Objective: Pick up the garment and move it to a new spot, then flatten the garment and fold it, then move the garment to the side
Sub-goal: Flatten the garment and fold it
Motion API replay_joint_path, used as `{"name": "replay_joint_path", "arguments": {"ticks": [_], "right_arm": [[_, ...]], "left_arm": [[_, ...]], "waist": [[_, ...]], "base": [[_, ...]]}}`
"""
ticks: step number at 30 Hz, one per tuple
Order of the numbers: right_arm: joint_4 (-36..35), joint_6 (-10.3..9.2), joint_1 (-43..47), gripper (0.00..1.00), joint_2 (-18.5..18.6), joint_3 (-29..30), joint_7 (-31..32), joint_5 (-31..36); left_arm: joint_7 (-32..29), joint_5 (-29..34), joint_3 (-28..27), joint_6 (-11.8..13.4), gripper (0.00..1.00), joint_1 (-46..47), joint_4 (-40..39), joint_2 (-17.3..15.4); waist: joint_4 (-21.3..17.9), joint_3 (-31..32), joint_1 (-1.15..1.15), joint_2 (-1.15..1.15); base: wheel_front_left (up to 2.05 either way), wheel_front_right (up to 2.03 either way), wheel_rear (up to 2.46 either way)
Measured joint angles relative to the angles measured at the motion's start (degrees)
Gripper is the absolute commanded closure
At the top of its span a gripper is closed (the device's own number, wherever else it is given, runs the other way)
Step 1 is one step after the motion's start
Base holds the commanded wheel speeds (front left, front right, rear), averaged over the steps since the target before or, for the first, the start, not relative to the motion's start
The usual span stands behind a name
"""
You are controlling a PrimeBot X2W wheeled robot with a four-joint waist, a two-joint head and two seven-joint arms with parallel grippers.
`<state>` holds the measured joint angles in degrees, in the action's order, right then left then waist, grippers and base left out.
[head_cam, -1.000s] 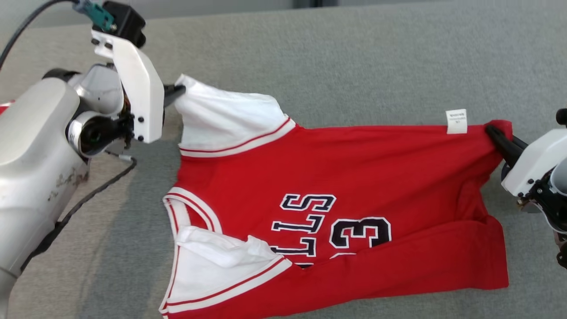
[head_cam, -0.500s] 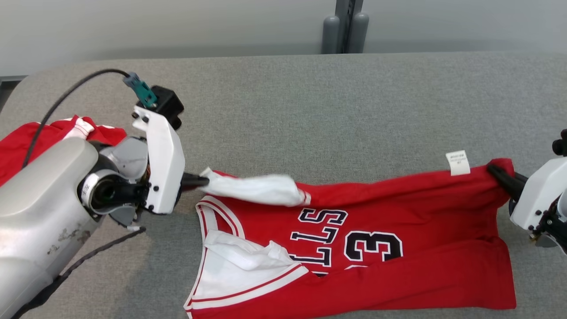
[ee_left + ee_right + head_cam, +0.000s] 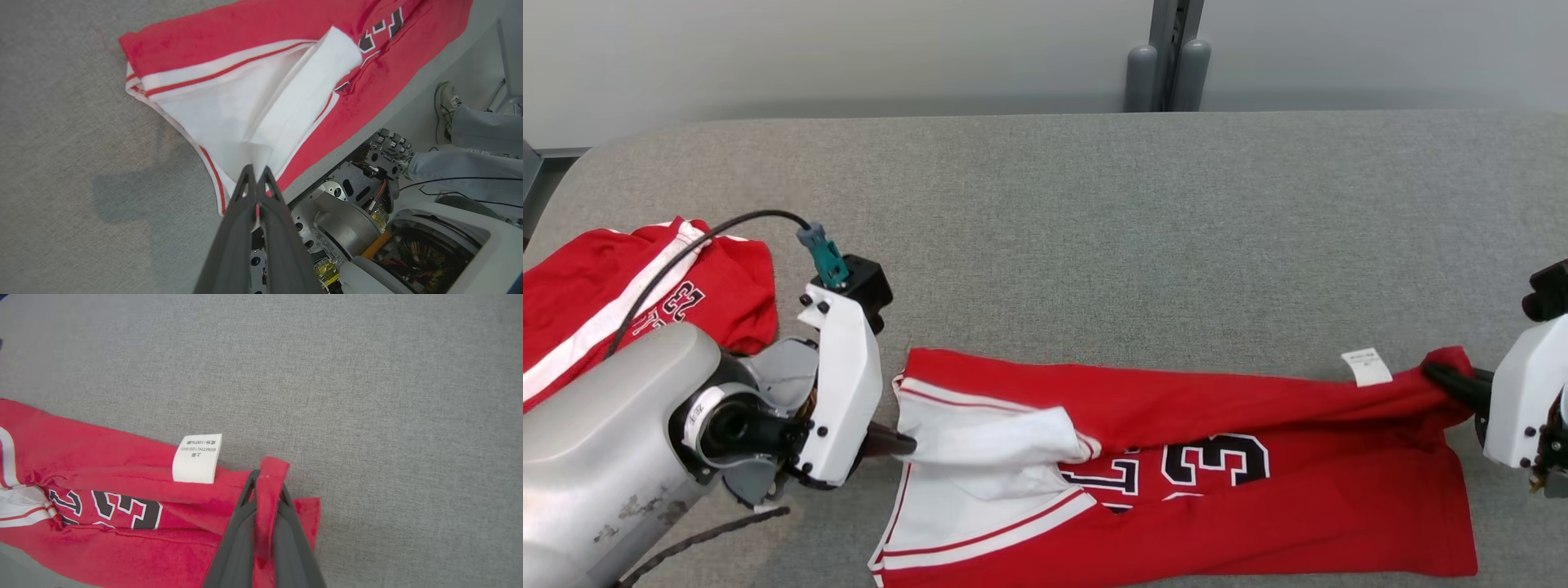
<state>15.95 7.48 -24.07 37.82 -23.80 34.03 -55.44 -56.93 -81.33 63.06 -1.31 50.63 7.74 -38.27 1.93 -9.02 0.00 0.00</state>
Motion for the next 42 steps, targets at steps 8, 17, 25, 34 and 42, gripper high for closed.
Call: {"name": "replay_joint_path", "arguments": {"ticks": [8, 17, 25, 34, 42], "right_arm": [[2.1, 0.00, -0.6, 1.00, 2.2, -4.7, -0.2, -0.5], [5.5, 0.00, -2.2, 0.00, 2.3, -8.8, -0.5, -1.0], [5.0, 0.00, -1.1, 0.00, 3.9, -9.4, -1.8, -2.6], [-0.9, 0.00, 2.6, 0.00, 5.8, 0.6, -14.7, -4.0], [-5.1, 0.00, 12.0, 0.00, -1.1, 13.0, -29.4, 3.4]], "left_arm": [[-1.9, -1.0, 1.3, 1.4, 1.00, -2.3, -2.4, -1.0], [-1.8, -1.1, 2.8, 1.8, 0.00, -4.7, -1.9, -0.5], [1.5, -0.4, 1.9, 1.1, 0.00, -5.8, -0.9, -1.1], [19.6, 2.9, -6.2, 1.2, 0.00, -7.0, -2.4, -2.0], [44.5, 10.7, -13.1, 7.6, 0.00, -14.5, -5.3, -2.2]], "waist": [[0.0, -0.4, 0.00, 0.00], [-0.4, 0.3, 0.00, 0.00], [-1.1, 3.6, 0.00, 0.00], [-1.1, 6.3, 0.00, 0.00], [-0.3, 7.4, 0.00, 0.00]], "base": [[0.00, 0.00, 0.00], [0.00, 0.00, 0.00], [0.00, 0.00, 0.00], [0.00, 0.00, 0.00], [0.00, 0.00, 0.00]]}}
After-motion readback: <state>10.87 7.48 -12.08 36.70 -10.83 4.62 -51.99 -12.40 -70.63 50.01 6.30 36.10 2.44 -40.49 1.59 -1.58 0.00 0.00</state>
